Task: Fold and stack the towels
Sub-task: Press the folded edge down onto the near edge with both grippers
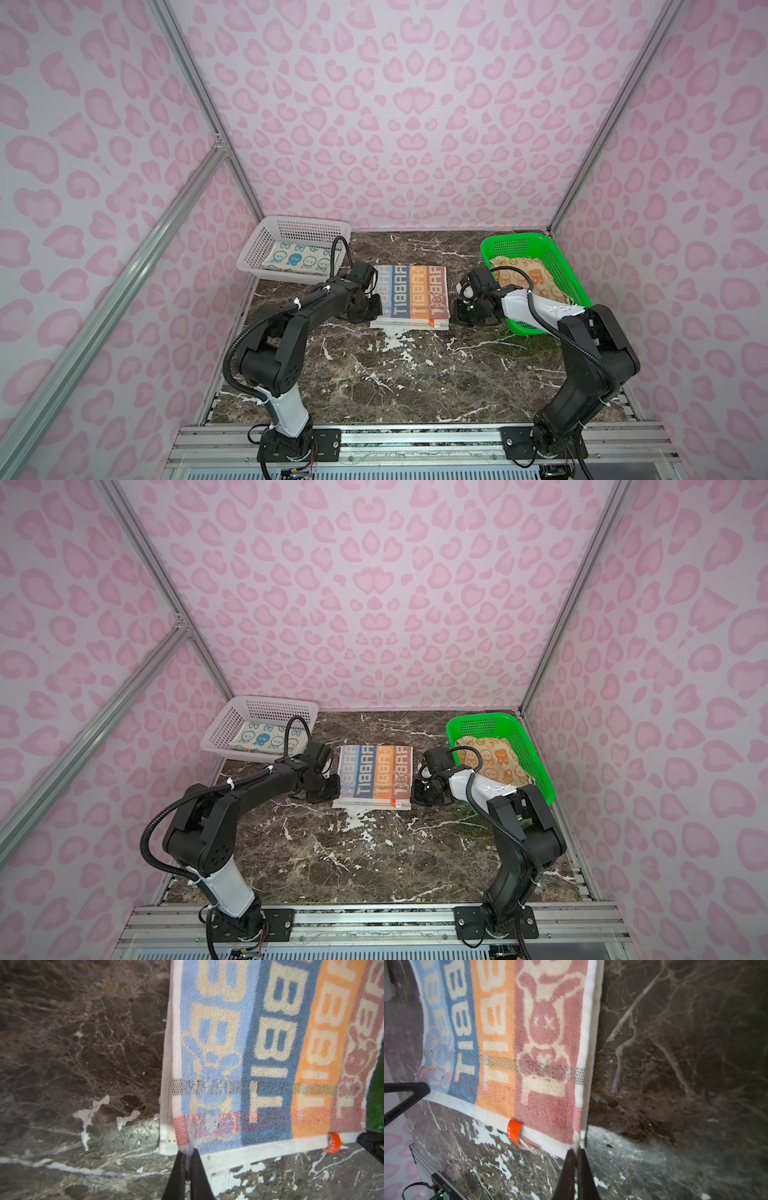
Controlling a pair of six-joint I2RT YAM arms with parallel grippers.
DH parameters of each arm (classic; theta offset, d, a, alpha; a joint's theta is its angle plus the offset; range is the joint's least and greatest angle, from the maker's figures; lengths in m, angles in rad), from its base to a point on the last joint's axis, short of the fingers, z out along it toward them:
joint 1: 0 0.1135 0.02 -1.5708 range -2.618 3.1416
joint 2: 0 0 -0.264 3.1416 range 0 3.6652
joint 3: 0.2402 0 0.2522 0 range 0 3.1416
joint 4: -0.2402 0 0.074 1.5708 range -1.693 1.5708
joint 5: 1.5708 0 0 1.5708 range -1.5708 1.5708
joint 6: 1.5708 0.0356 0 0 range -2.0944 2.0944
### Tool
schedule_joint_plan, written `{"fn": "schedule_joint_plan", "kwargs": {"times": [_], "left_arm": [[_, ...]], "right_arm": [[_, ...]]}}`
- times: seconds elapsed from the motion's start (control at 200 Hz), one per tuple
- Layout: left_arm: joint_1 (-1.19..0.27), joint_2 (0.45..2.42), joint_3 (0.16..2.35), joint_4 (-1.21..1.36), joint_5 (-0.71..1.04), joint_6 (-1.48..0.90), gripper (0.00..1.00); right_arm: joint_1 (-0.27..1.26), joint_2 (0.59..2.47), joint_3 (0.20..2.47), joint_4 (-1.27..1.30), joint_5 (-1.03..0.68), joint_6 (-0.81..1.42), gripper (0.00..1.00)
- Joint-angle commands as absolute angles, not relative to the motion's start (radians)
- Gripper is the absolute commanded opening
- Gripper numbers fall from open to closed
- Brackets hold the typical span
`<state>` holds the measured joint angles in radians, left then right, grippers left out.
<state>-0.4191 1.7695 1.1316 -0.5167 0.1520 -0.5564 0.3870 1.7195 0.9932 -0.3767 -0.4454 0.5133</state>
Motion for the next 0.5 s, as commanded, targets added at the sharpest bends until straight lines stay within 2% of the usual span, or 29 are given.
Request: {"fn": "schedule_joint_plan", "kwargs": {"times": [0.0, 0.5], "left_arm": [[-0.425, 1.784, 1.122, -0.505, 0.122, -0.565, 0.03], [-0.427, 1.843, 1.113, -0.502, 0.098, -0.551, 0.03]], "right_arm": [[0.399, 1.737, 0.983, -0.355, -0.420, 0.525, 0.00], [0.410, 1.776, 0.959, -0.331, -0.403, 0.525, 0.00]]}}
